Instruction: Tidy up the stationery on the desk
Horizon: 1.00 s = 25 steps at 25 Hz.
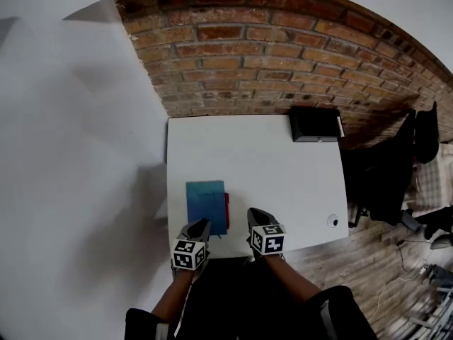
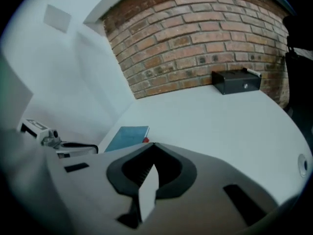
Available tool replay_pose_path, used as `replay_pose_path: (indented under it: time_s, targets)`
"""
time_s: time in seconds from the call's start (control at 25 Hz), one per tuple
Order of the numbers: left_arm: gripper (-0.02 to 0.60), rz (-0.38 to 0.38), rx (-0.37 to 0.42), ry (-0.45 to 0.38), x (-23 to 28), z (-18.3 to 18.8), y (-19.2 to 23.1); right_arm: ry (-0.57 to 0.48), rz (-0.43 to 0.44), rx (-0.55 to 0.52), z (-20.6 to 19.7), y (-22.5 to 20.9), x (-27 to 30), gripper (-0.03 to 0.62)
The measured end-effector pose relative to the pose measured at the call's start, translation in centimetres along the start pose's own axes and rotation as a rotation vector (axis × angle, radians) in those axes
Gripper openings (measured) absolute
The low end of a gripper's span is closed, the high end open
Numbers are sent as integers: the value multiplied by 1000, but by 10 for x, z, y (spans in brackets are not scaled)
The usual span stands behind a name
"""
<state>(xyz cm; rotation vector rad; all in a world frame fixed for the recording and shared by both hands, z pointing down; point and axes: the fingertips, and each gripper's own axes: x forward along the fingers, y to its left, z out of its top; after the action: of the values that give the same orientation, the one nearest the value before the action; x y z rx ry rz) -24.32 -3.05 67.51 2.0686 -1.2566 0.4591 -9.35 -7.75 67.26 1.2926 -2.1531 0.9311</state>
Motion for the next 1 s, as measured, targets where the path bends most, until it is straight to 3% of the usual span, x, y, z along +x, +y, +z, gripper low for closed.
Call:
replay_pose_path:
  time_s: [0.44, 0.76, 1.0]
  targets:
    - [58, 90, 54, -144, -43, 17, -46, -227, -18, -182, 6, 7, -89, 21]
    - [57, 126, 113, -224, -85, 2, -105, -305, -21, -235, -21, 6, -158, 21]
    - [58, 147, 138, -243, -113, -23, -142, -304, -29, -223, -57, 4, -192, 21]
